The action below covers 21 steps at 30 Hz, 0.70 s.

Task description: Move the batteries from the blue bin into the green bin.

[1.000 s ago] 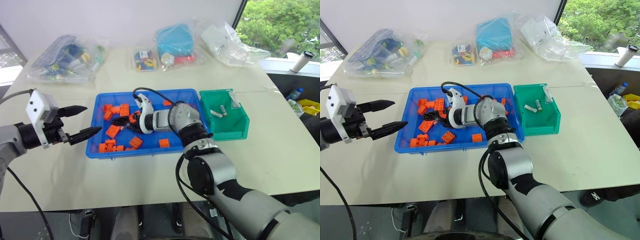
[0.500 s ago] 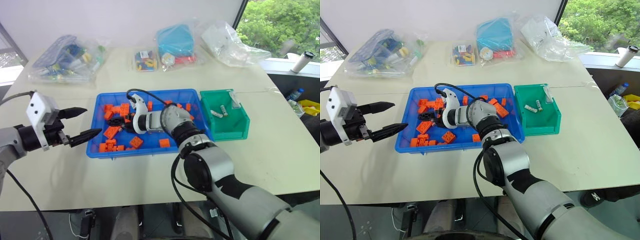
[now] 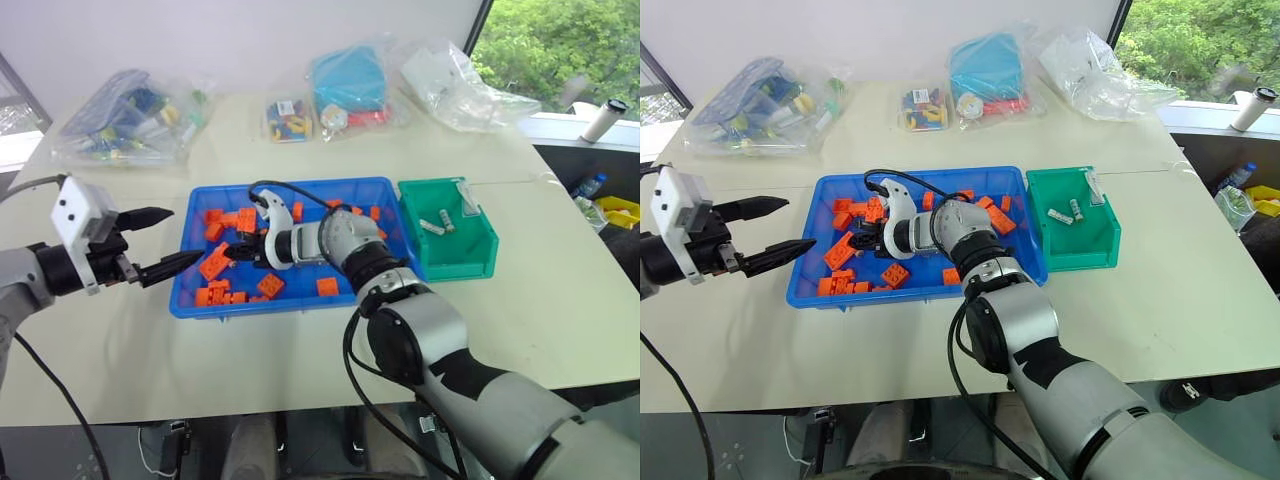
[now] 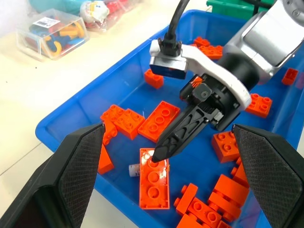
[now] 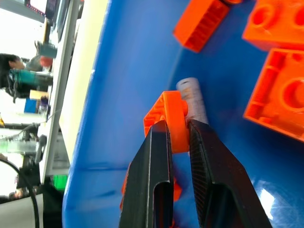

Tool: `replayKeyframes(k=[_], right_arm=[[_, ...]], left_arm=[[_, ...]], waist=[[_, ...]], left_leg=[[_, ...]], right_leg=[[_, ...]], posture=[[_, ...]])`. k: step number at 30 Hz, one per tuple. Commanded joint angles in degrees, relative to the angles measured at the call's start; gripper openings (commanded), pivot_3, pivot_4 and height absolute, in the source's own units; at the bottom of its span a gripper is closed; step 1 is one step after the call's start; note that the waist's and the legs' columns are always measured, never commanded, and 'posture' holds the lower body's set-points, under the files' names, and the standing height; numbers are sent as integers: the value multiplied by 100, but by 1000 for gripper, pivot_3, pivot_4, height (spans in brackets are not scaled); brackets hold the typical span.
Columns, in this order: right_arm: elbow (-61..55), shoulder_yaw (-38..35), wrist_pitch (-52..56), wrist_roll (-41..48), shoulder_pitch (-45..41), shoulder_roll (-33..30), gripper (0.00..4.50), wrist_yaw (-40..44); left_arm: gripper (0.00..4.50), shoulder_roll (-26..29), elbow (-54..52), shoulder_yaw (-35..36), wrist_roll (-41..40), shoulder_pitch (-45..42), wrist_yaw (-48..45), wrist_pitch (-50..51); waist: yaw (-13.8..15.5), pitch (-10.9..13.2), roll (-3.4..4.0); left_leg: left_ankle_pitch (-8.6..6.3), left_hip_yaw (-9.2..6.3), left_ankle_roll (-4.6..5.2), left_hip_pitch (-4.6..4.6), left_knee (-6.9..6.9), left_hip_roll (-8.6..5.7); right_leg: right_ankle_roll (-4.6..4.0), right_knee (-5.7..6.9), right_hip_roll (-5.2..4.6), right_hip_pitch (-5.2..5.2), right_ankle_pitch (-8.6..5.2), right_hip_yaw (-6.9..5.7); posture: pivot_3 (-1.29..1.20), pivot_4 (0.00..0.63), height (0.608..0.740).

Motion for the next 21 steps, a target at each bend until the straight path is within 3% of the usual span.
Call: replayKeyframes(k=[1,6,12,18,21], right_arm=[[-1127,48,523,193,-66,-344,2,124],[-2300,62,979,243,97,-1155,2,187],[-2629,428,606,-83,344,-2024,2,347],[-2945,1579,-665,-979,743,-2343,2797,645],[-3587,1890,-1514,-1112,874,-2302,2797,1023]], left_arm=[[4500,15,32,-9,33,-145,-21,-137],[4500,8,106,-106,52,-224,-81,-153],[4500,-15,147,-189,74,-271,-121,-182],[4500,-3,241,-269,100,-377,-164,-223],[4500,32,283,-246,99,-407,-187,-230]], waist=[[25,1,0],[25,0,-3],[5,0,-3],[-9,1,-1],[5,7,2]], left_leg=[[1,-1,-1,-1,-1,0],[2,-1,-1,-3,0,-7],[3,5,0,0,-5,-11],[3,11,0,2,-7,-7],[4,15,-1,-1,-5,-7]], right_leg=[[0,0,0,-1,0,0],[0,-3,-6,1,0,-1],[2,-3,7,-2,1,0],[1,3,20,-11,0,7],[1,5,20,-14,0,10]], posture=[[0,150,736],[0,150,736],[0,150,736],[0,150,736],[0,150,736]])
